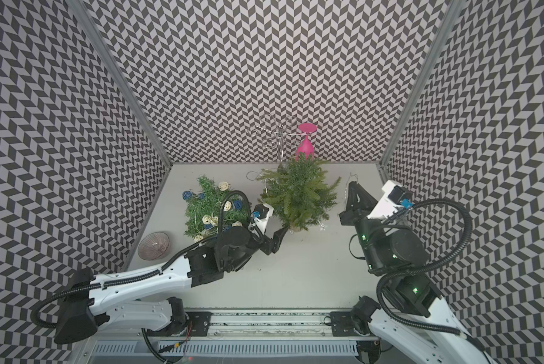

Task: Wrap string light around the christmas tree
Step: Wrap the light string around the Christmas tree.

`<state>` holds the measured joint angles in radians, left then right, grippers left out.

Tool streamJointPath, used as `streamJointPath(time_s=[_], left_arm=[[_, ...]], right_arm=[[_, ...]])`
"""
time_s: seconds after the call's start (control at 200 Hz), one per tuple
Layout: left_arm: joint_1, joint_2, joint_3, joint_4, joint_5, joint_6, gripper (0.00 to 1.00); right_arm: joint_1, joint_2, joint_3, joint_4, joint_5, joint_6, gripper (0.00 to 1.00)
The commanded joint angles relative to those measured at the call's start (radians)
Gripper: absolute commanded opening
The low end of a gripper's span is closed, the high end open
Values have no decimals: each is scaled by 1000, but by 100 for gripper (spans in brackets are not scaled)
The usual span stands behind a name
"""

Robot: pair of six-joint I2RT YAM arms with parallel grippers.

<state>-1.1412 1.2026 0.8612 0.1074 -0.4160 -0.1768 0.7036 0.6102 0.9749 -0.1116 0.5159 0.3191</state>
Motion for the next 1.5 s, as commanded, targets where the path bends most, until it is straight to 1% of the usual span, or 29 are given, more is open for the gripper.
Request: streamJointPath(time_s=[0.0, 0.115, 0.245, 0.335, 0.426, 0.551, 0.661, 0.756, 0.826, 0.916, 0.996, 1.076, 1.161, 1.297, 1.417, 1.497], left_arm=[[13, 4, -13, 34, 8, -20, 77], [24, 13, -14, 38, 15, -25, 77], [29, 23, -14, 38, 12, -33, 76], [31, 30, -13, 37, 13, -33, 76], [37, 29, -16, 32, 11, -35, 74], [45, 19, -28, 45, 28, -42, 71], [49, 20, -31, 42, 25, -44, 71], [60, 24, -37, 53, 32, -45, 71], [68, 32, -37, 57, 41, -43, 71], [76, 36, -45, 69, 47, -46, 71], [77, 40, -41, 61, 52, -50, 70], [79, 44, -41, 63, 45, -50, 70], [80, 41, -48, 69, 58, -49, 70], [80, 33, -51, 86, 65, -42, 70], [80, -4, -61, 103, 96, -40, 70], [81, -31, -53, 99, 104, -36, 71]], right_arm=[[-2, 30, 51, 81, -7, -47, 0], [-2, 107, 117, 91, -9, -76, 0], [-4, 195, 178, 123, 78, -142, 0], [-11, 251, 220, 132, 92, -179, 0], [-46, 307, 257, 127, 70, -196, 0], [-139, 373, 294, 130, -16, -185, 0], [-296, 448, 330, 121, -184, -139, 0], [-378, 522, 364, 98, -288, -106, 0], [-390, 548, 352, 110, -344, -100, 0], [-395, 541, 304, 168, -396, -83, 0], [-418, 598, 352, 142, -418, -87, 0], [-433, 668, 401, 101, -491, -96, 0], [-435, 683, 405, 104, -559, -86, 0], [-435, 737, 524, -6, -606, -105, 0], [-433, 736, 497, 10, -698, -136, 0], [-433, 742, 487, 18, -719, -162, 0]])
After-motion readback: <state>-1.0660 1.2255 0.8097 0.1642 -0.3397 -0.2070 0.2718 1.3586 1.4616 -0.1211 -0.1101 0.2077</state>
